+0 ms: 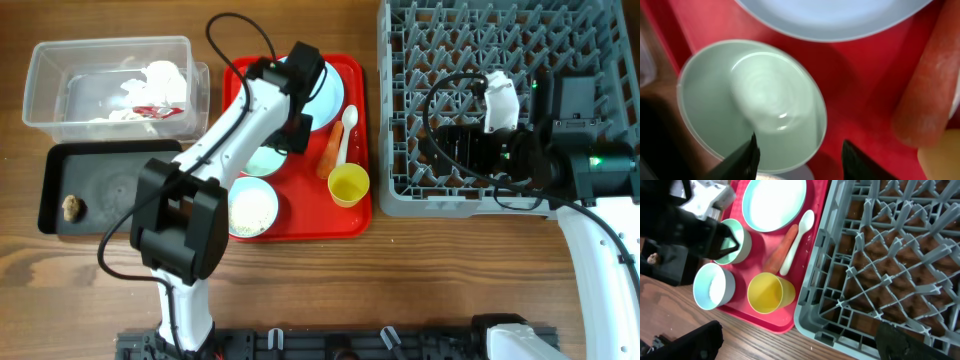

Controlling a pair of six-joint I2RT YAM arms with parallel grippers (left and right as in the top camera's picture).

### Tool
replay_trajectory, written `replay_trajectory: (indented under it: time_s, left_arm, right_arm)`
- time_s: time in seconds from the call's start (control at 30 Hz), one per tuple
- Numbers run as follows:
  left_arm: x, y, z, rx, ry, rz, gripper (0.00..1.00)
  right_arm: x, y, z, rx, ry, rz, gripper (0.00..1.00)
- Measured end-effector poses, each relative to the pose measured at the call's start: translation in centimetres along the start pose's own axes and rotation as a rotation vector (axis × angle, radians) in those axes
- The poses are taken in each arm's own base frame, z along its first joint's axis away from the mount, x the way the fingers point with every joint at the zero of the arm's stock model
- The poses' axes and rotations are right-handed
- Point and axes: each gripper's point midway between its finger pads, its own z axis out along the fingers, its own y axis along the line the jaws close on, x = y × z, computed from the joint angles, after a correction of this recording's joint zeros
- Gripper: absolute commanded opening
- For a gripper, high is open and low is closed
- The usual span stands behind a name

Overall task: Sort waste into correct bins and load items into the dishwasher rack
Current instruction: 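Return the left gripper to the tray and grasp the rice bowl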

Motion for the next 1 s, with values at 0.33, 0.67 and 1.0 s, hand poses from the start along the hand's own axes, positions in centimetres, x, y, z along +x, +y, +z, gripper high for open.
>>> replay_trajectory:
  time_s: [0.33, 0.67, 1.0]
  left_arm:
    - [8.6, -2.2, -3.0, 0.072, 0.251, -0.143, 0.49]
    - [11.5, -1.8, 4.1, -0.039, 0.258, -0.209, 0.17]
    - [12.1, -2.4, 4.3, -0.007, 0.279, -0.218, 0.04]
  right_arm:
    - [0.0, 0.0, 0.0, 0.000, 0.001, 0.000, 1.00]
    - [0.3, 0.0, 0.0, 0.000, 0.013, 0.007, 1.00]
    - [0.3, 0.0, 0.0, 0.000, 0.012, 0.006, 1.00]
